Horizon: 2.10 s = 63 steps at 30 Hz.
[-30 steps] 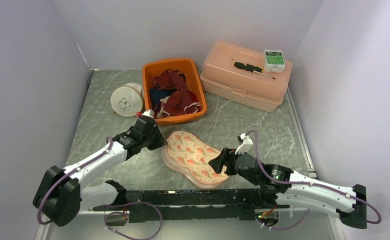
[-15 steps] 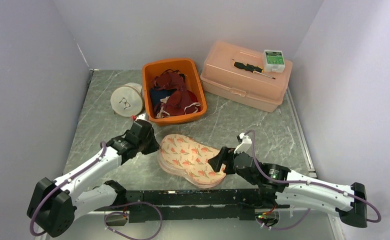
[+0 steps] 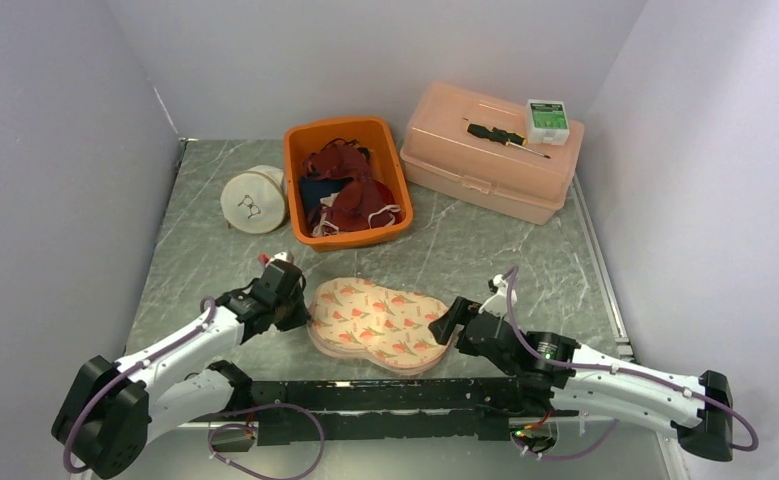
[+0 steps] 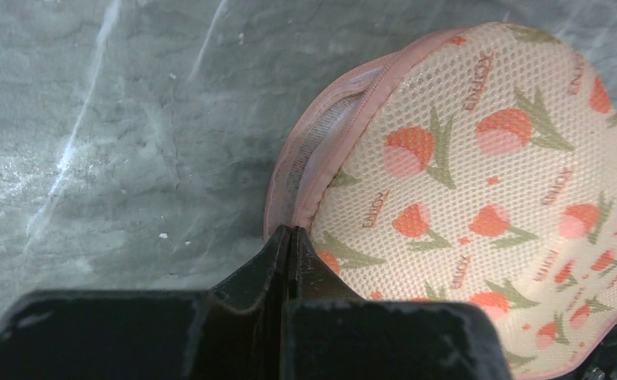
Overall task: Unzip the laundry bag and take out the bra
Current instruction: Close the laundry bag at the center of the board, then move the laundry bag to the center of the board.
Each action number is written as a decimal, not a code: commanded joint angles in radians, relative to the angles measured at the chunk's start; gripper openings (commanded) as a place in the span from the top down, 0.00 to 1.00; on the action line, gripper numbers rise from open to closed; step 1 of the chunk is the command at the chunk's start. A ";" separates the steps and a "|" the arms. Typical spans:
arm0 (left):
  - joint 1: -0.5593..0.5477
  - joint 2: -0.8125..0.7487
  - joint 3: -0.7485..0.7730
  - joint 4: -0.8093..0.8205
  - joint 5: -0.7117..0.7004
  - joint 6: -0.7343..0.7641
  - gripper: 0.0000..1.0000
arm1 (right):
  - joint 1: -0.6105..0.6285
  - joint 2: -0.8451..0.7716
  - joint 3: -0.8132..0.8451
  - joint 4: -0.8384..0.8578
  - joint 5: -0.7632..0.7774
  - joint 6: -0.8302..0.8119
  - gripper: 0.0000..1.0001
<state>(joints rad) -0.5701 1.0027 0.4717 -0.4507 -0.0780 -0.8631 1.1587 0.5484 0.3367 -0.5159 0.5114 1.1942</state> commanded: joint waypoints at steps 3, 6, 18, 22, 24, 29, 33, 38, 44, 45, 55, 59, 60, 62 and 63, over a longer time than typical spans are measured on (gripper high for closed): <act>0.001 -0.001 -0.047 0.075 0.003 -0.029 0.97 | -0.029 -0.059 -0.074 -0.008 -0.043 0.100 0.15; 0.001 -0.014 -0.058 0.075 0.007 -0.027 0.97 | -0.034 -0.078 -0.112 0.039 -0.077 0.094 0.15; 0.001 -0.006 -0.097 0.113 0.026 -0.025 0.97 | -0.187 0.028 -0.205 0.354 -0.314 0.016 0.15; 0.001 -0.011 -0.100 0.113 0.026 -0.026 0.97 | -0.220 0.062 -0.226 0.411 -0.370 0.026 0.20; 0.001 -0.015 -0.102 0.113 0.026 -0.026 0.97 | -0.227 0.088 -0.224 0.422 -0.379 0.025 0.25; 0.001 -0.014 -0.096 0.112 0.029 -0.025 0.97 | -0.237 0.123 -0.216 0.415 -0.351 0.035 0.53; 0.001 -0.021 -0.087 0.094 0.029 -0.028 0.97 | -0.237 0.124 -0.188 0.356 -0.299 0.030 0.73; 0.001 -0.050 -0.063 0.055 0.017 -0.027 0.97 | -0.237 0.079 -0.118 0.221 -0.195 -0.015 1.00; 0.001 -0.049 -0.017 0.044 0.030 -0.021 0.94 | -0.239 0.099 0.042 0.012 0.010 -0.132 1.00; 0.001 -0.041 -0.007 0.042 0.038 -0.018 0.91 | -0.239 0.106 0.063 -0.012 0.043 -0.144 1.00; 0.001 -0.077 0.080 -0.004 0.080 -0.008 0.42 | -0.346 0.178 0.178 -0.120 0.145 -0.210 1.00; 0.001 -0.072 0.092 -0.008 0.080 -0.006 0.42 | -0.446 0.201 0.203 -0.108 0.142 -0.224 1.00; 0.002 -0.068 0.090 -0.002 0.080 -0.009 0.42 | -0.477 0.205 0.210 -0.096 0.145 -0.239 1.00; 0.001 -0.061 0.082 0.014 0.080 -0.015 0.42 | -0.556 0.221 0.223 -0.067 0.143 -0.294 1.00; 0.001 -0.057 0.080 0.022 0.081 -0.017 0.42 | -0.599 0.234 0.227 -0.042 0.134 -0.325 1.00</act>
<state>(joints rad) -0.5701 0.9398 0.5282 -0.4431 -0.0124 -0.8772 0.6758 0.7601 0.5011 -0.6125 0.6075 0.9718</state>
